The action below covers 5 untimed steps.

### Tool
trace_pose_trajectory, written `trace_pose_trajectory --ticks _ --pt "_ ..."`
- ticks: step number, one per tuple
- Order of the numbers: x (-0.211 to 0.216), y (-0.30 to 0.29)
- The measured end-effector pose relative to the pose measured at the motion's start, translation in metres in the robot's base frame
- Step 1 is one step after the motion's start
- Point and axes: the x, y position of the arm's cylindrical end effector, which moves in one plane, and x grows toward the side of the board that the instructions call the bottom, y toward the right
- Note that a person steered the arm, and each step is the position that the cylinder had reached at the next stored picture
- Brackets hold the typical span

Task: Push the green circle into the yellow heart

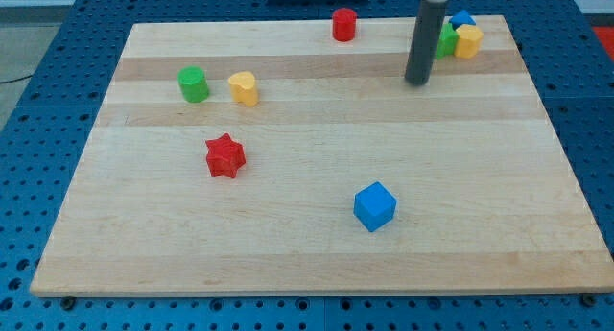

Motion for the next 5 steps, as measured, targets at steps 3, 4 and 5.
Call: trace_pose_trajectory --ticks 3,4,5 --pt "0.052 -0.280" --pt "0.022 -0.335" --pt "-0.026 -0.355"
